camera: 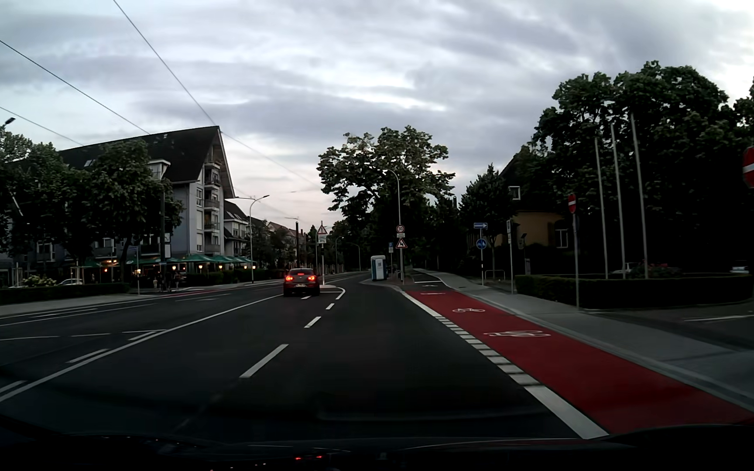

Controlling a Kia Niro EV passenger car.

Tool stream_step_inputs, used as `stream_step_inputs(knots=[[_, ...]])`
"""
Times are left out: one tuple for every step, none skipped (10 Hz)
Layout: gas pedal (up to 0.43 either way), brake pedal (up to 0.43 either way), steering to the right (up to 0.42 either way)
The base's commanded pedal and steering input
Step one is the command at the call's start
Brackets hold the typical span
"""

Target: Follow the waypoints while adhering to traffic rules and regulations

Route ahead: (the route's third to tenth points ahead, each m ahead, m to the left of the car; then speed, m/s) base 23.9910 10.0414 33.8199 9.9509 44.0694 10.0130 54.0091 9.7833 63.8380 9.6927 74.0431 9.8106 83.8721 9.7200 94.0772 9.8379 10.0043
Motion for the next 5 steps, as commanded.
stream_step_inputs(knots=[[0.138,0.000,-0.006],[0.130,0.000,-0.006],[0.118,0.000,-0.006],[0.110,0.000,-0.007],[0.110,0.000,-0.007]])
